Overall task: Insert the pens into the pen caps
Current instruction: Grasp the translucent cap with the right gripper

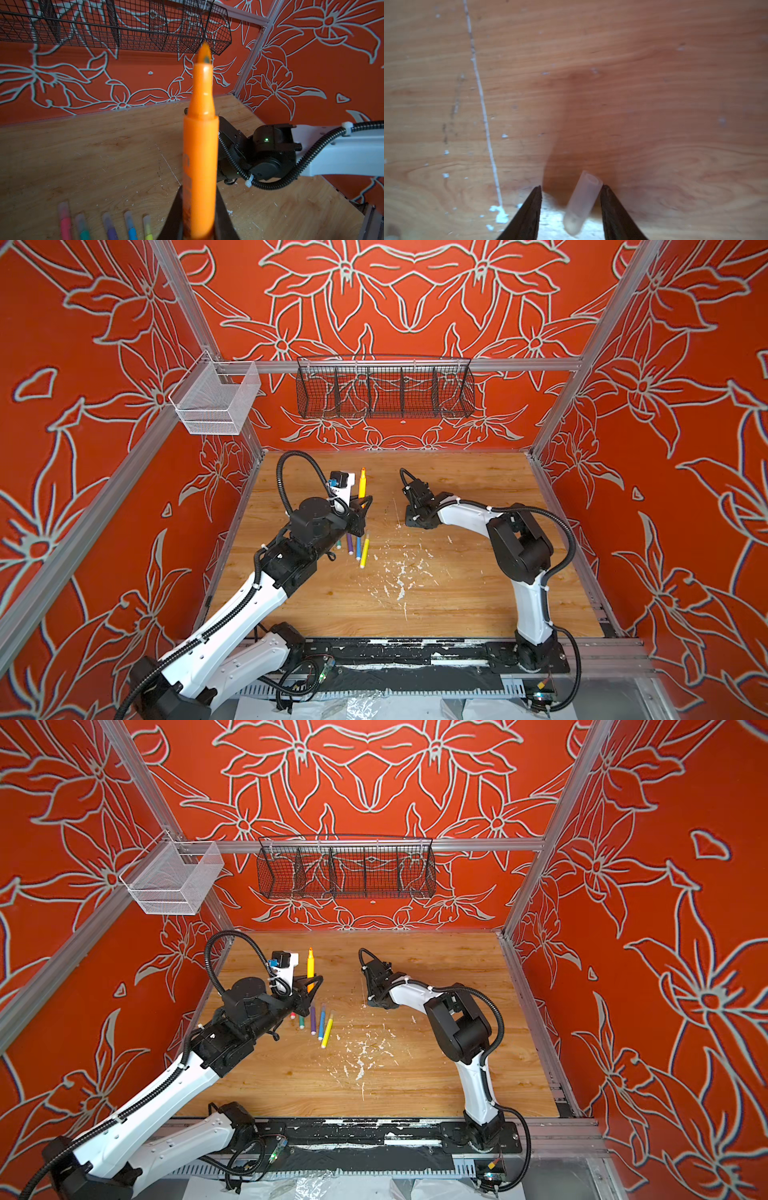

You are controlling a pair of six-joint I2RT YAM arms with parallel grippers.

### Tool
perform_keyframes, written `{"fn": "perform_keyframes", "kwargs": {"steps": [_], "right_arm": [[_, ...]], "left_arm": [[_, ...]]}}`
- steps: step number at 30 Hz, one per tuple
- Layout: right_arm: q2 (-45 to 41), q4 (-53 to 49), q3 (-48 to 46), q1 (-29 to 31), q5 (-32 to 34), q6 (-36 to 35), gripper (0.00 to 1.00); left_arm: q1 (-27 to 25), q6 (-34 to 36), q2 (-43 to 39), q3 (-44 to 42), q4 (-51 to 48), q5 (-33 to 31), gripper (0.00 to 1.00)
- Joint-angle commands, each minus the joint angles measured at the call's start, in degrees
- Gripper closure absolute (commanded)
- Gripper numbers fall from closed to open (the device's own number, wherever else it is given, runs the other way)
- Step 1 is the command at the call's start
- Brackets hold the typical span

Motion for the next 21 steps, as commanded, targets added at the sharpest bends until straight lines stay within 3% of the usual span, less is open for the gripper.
{"fn": "perform_keyframes", "kwargs": {"steps": [1, 5, 21], "right_arm": [[2.1, -3.53, 2.02, -0.44, 1.08, 0.09, 0.52], [3.15, -4.31, 3.28, -0.42, 1.39, -0.49, 0.56], [0.15, -3.03, -0.44, -0.4, 1.44, 0.23, 0.93]], "left_arm": [[0.22, 0.2, -0.67, -0.25, 0.89, 0.12, 1.0], [0.29, 0.2, -0.67, -0.24, 0.89, 0.34, 1.0], [0.19, -0.06, -0.6, -0.27, 1.01, 1.17, 1.0]]}}
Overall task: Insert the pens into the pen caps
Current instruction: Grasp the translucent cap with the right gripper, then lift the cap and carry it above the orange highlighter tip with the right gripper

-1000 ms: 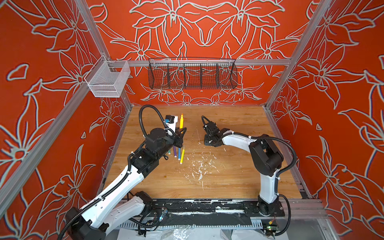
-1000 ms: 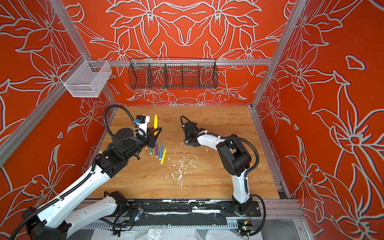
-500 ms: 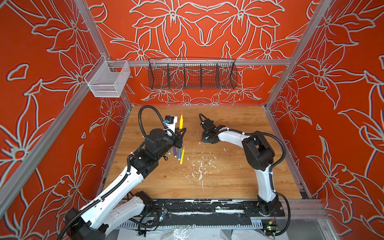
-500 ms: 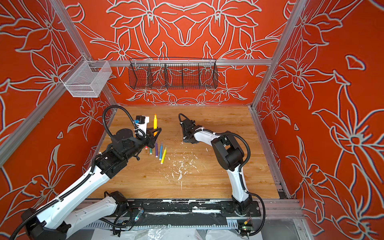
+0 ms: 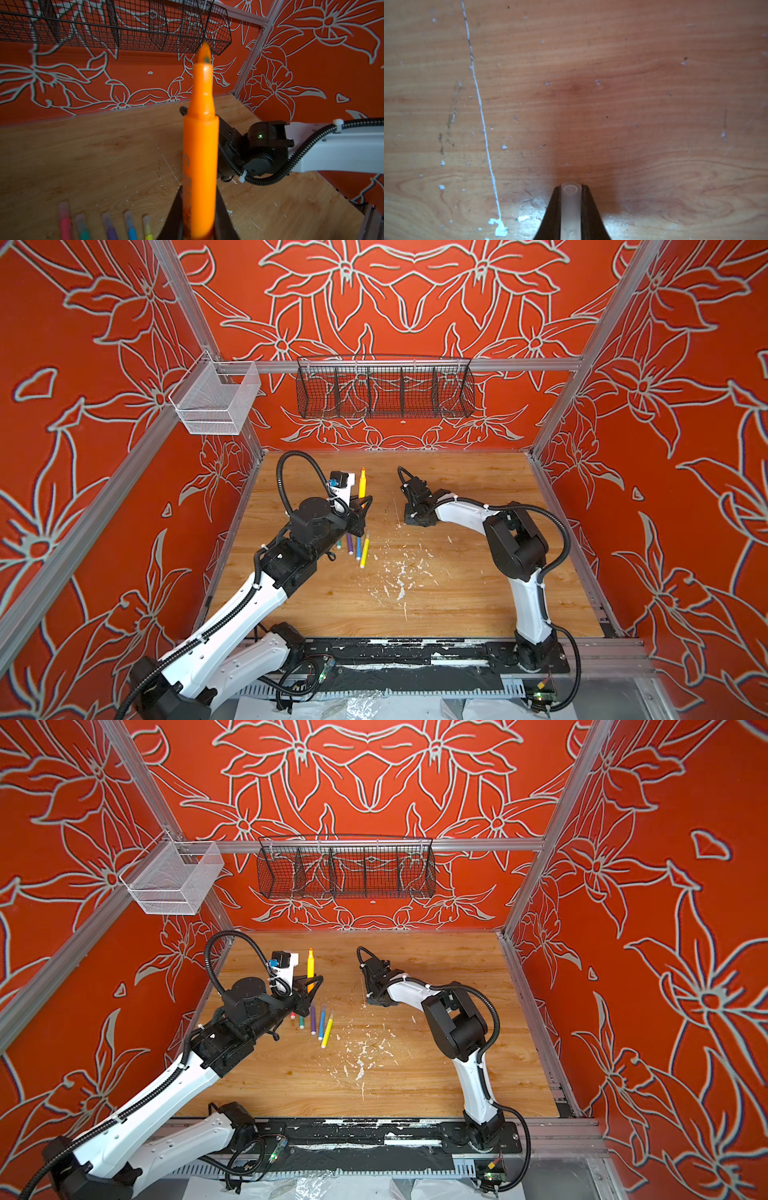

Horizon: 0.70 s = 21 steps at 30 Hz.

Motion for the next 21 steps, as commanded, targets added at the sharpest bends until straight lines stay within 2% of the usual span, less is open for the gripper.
{"fn": "perform_keyframes", "kwargs": {"steps": [1, 8, 17, 21], "right_arm": [[-2.02, -1.26, -2.98, -0.24, 0.72, 1.32, 0.94], [-13.36, 0.29, -9.33, -0.28, 1.82, 1.6, 0.96], [-39.82, 6.26, -24.26, -0.29, 4.04, 1.81, 0.96], [-51.02, 7.98, -26.7, -0.22, 3.42, 0.94, 0.97]], "left_arm": [[0.22, -0.15, -0.36, -0.23, 1.02, 1.32, 1.0], [0.22, -1.43, 1.96, 0.78, 1.32, 4.36, 1.0], [0.05, -8.13, 5.71, 0.99, 4.76, 12.31, 1.0], [-2.15, -9.35, 6.79, 1.64, 5.75, 14.6, 1.0]]}}
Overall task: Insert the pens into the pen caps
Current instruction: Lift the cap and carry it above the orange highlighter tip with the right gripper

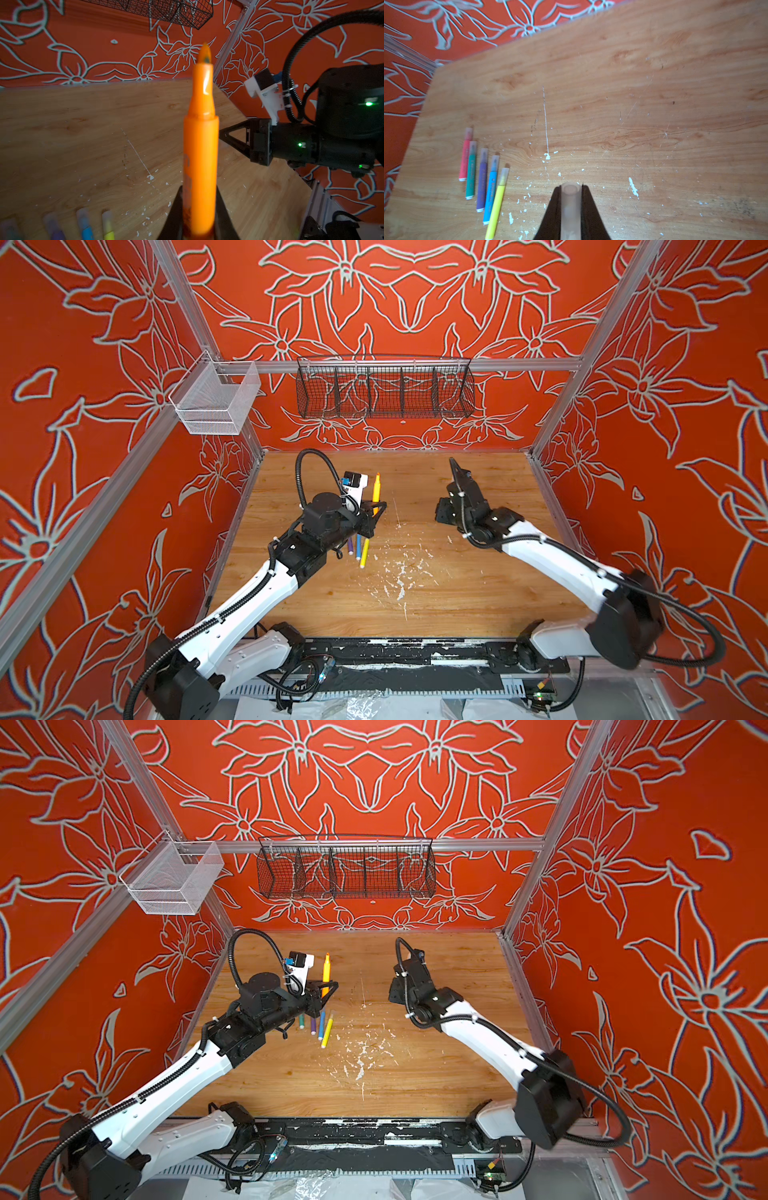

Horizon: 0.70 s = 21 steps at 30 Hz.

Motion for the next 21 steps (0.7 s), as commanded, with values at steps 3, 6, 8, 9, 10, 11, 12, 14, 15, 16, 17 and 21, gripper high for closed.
{"fn": "perform_keyframes", "kwargs": {"steps": [3, 6, 8, 9, 10, 11, 12, 14, 15, 16, 17, 21], "right_arm": [[-11.29, 2.78, -0.1, 0.03, -0.59, -0.87, 0.98], [-17.53, 5.52, 0.13, 0.72, -2.69, -2.32, 0.98], [-20.96, 8.0, -0.48, 1.0, -3.71, -2.7, 0.98], [-22.6, 9.32, -0.84, 1.03, -4.19, -2.75, 0.97], [-23.98, 10.73, -1.35, 1.14, -4.8, -2.81, 0.97], [-24.79, 11.95, -1.67, 1.11, -5.54, -2.84, 0.97], [-25.99, 13.91, -2.18, 1.13, -6.47, -2.91, 0.97], [-27.17, 18.69, -3.65, 1.11, -9.27, -2.84, 0.97], [-27.61, 20.95, -4.2, 1.07, -10.85, -2.55, 0.97], [-27.82, 23.7, -4.83, 1.09, -12.16, -2.25, 0.98], [-27.88, 26.11, -5.38, 1.09, -13.43, -2.1, 0.97], [-27.23, 30.63, -5.45, 1.09, -17.04, -0.47, 0.97]], "left_arm": [[-4.86, -0.05, 1.54, 3.64, 0.88, 1.44, 1.0], [-7.48, 2.32, 3.13, 5.59, -0.84, 1.35, 1.0], [-8.77, 3.62, 3.74, 6.24, -0.87, 2.49, 1.0], [-9.26, 4.44, 4.02, 6.5, -0.86, 3.15, 1.0], [-9.87, 5.12, 4.36, 6.84, -0.89, 3.99, 1.0], [-10.27, 5.71, 4.69, 7.12, -1.06, 4.72, 1.0], [-10.75, 6.25, 4.99, 7.49, -1.2, 5.61, 1.0], [-11.77, 7.15, 5.42, 8.08, -1.52, 6.63, 1.0], [-12.41, 7.67, 5.6, 8.28, -1.67, 6.78, 1.0], [-13.12, 8.3, 5.69, 8.48, -1.78, 6.7, 1.0], [-13.6, 8.75, 5.76, 8.53, -1.9, 6.56, 1.0], [-14.58, 9.26, 5.75, 8.67, -1.78, 5.72, 1.0]]}}
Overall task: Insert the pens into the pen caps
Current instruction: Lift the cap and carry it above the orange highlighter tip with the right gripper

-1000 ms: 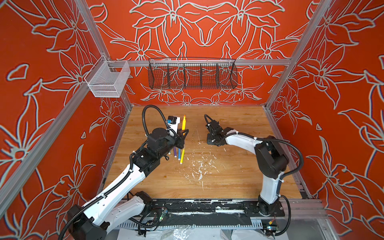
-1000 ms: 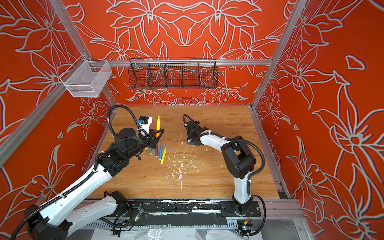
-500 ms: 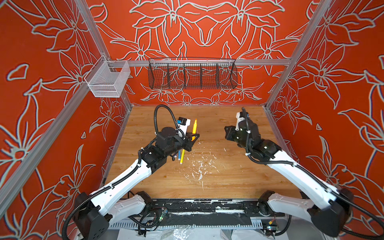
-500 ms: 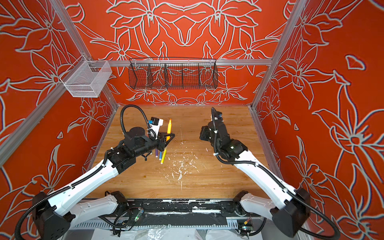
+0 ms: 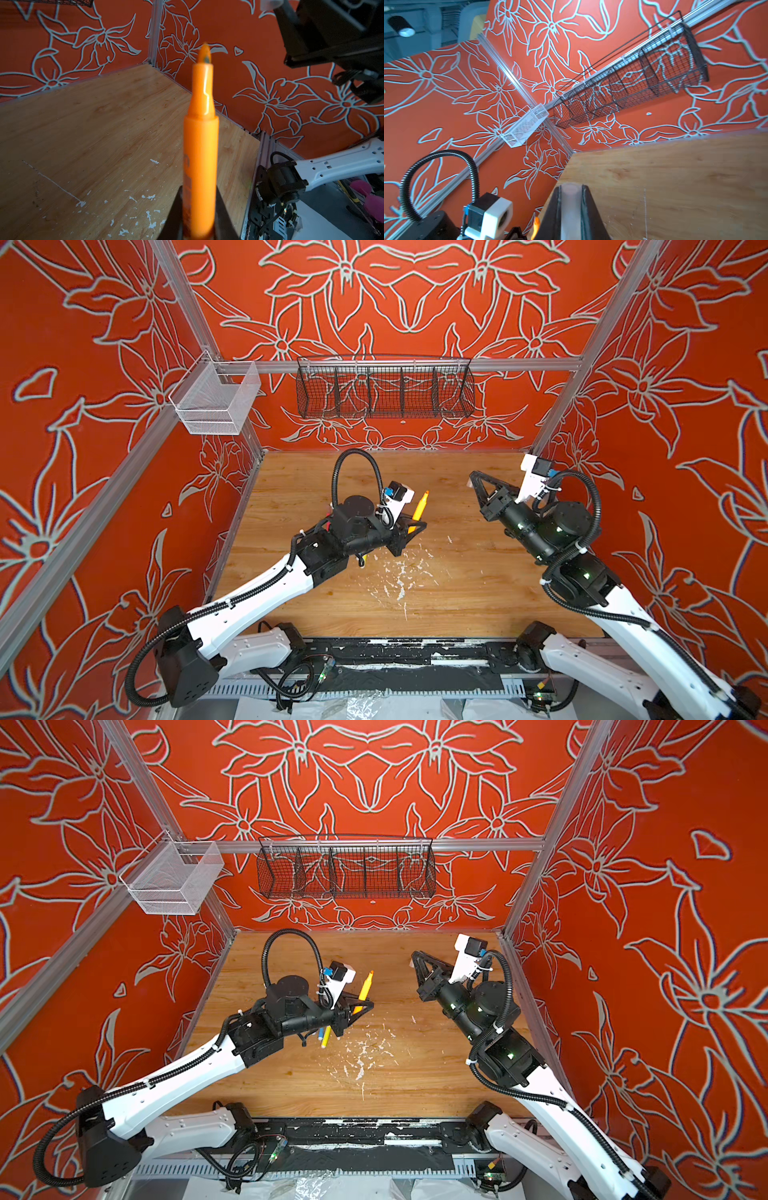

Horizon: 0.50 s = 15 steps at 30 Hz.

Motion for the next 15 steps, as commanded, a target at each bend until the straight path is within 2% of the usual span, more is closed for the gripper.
{"fn": "perform_keyframes", "kwargs": {"steps": [1, 15], "right_arm": [[0.77, 8.52, -0.76, 0.31, -5.88, 2.05, 0.97], [7.21, 22.34, -4.99, 0.77, -11.69, 9.3, 0.98]], "left_arm": [[-0.6, 1.87, 0.05, 1.35, 0.02, 0.71, 1.0], [-1.68, 0.93, -1.53, -0.72, 3.68, 0.76, 1.0]]}}
